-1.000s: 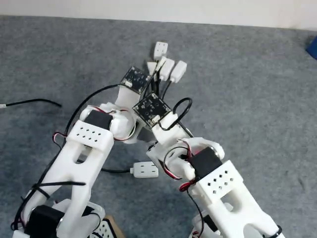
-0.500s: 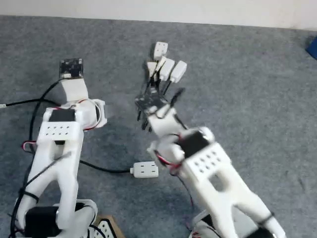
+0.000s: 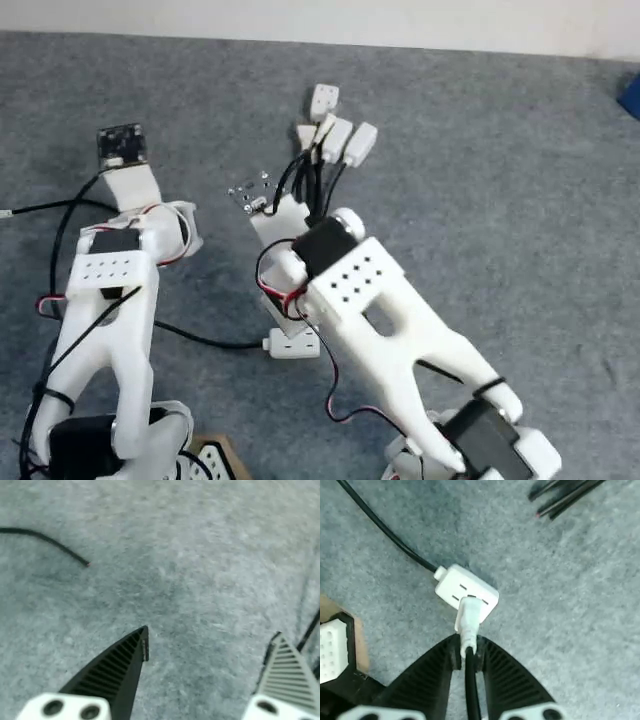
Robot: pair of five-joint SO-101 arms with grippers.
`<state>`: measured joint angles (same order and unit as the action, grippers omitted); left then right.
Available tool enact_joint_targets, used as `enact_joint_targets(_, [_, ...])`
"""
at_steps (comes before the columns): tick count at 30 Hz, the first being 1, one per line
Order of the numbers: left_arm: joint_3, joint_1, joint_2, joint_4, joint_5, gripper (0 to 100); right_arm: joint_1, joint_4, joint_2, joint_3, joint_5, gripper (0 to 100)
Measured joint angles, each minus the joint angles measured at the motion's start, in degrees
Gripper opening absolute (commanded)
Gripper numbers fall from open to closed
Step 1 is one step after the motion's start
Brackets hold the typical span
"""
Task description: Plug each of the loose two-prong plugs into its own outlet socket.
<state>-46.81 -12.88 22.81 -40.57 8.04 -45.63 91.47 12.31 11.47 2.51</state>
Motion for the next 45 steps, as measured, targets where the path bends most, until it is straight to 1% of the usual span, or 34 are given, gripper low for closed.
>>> enact_joint_targets(2, [0.0, -0.44, 0.0, 0.26, 0.44, 32, -0.88, 0.09, -1.14, 0.0, 2.46, 1.3])
enact_joint_targets(9, [0.0, -0.88, 0.0, 0.88, 0.62, 32, -5.63, -0.18, -2.29, 0.0, 5.36, 1.3])
enact_joint_targets(11, [0.0, -1.05, 0.0, 1.05, 0.62, 32, -6.15, -0.35, -2.29, 0.0, 8.35, 0.9])
enact_joint_targets(14, [0.0, -0.88, 0.0, 1.14, 0.62, 32, -6.15, -1.41, -2.37, 0.0, 10.46, 0.8])
enact_joint_targets(24, [0.0, -0.97, 0.0, 1.32, 0.62, 32, -6.15, -7.91, -2.46, 4.75, 12.31, 0.8])
enact_joint_targets(29, [0.0, -0.97, 0.0, 1.32, 0.62, 32, -5.89, -8.09, -2.46, 5.36, 12.4, 0.8])
enact_joint_targets(36, [0.0, -0.97, 0.0, 1.32, 0.62, 32, -2.2, -6.95, -2.46, 5.36, 12.48, 0.8])
enact_joint_targets(45, [0.0, -0.97, 0.0, 1.32, 0.62, 32, -2.81, -5.63, -2.46, 5.36, 11.43, 0.8])
